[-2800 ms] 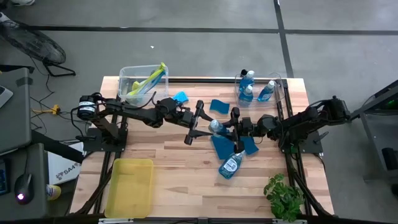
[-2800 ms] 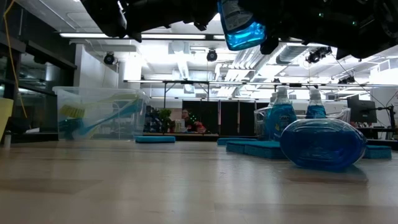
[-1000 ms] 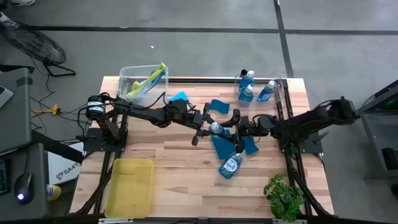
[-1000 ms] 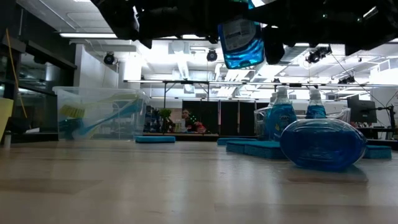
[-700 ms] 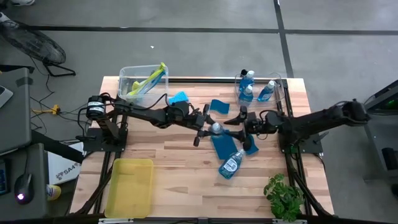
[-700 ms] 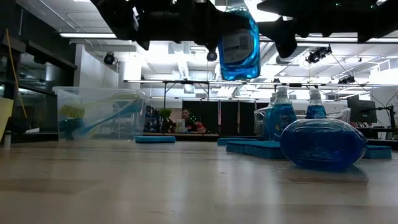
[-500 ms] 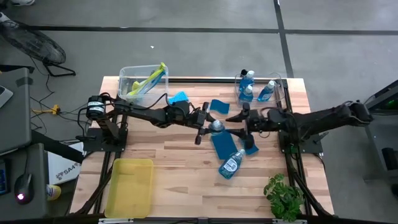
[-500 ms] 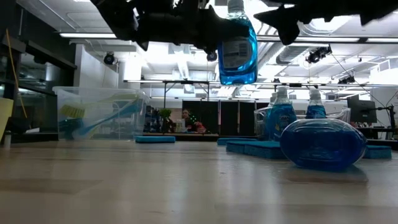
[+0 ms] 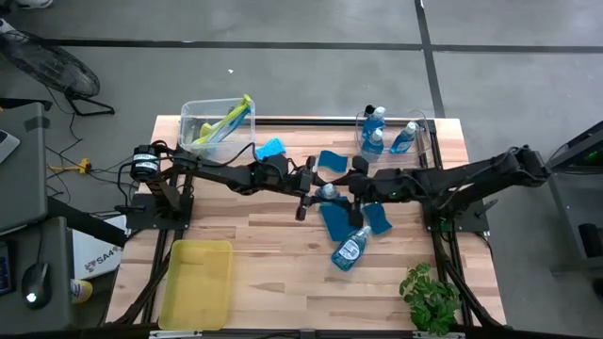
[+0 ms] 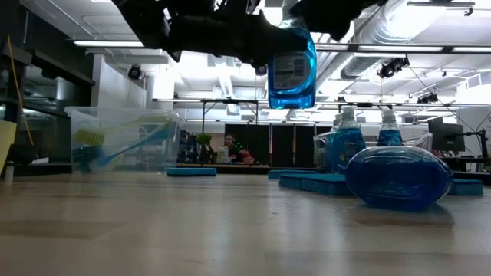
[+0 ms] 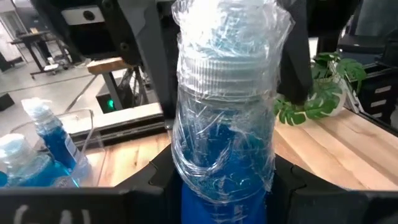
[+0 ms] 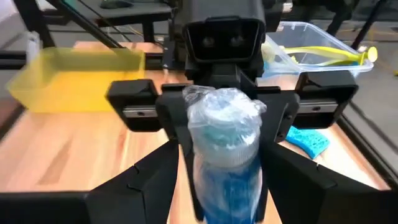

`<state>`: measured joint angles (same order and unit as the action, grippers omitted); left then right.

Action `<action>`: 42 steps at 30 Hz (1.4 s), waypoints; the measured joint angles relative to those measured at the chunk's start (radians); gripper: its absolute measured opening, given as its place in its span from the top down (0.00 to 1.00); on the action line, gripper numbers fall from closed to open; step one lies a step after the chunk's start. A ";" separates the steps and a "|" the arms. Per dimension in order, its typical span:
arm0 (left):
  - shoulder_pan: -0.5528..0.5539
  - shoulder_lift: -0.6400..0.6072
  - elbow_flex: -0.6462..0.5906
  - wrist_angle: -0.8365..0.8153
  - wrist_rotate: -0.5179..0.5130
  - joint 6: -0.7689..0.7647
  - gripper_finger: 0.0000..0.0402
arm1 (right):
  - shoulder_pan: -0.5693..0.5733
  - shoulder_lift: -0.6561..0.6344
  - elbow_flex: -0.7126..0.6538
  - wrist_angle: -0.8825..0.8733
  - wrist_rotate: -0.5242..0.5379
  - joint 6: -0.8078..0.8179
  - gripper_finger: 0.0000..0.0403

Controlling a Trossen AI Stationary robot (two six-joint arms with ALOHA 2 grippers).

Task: Pick & Place Kitchen Sink Supplies
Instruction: Put the left soap dispenser into the transparent bin

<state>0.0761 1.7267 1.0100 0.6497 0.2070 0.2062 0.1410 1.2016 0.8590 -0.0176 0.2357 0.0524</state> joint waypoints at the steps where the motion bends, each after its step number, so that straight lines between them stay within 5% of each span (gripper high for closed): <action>1: 0.000 0.000 0.000 -0.004 0.002 0.000 0.66 | 0.003 0.013 -0.006 0.021 0.012 -0.006 0.46; 13: 0.001 -0.001 0.000 -0.010 0.022 -0.003 0.66 | -0.003 0.075 -0.011 0.078 -0.007 -0.017 0.48; 23: 0.001 -0.001 0.000 -0.007 0.023 -0.003 0.66 | -0.003 0.075 -0.011 0.081 0.003 -0.039 0.63; 42: 0.002 -0.003 0.003 -0.034 0.022 0.007 0.66 | -0.003 0.077 -0.013 0.089 0.018 -0.055 0.64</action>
<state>0.0784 1.7237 1.0134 0.6159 0.2287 0.2134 0.1375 1.2781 0.8459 0.0711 0.2541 -0.0025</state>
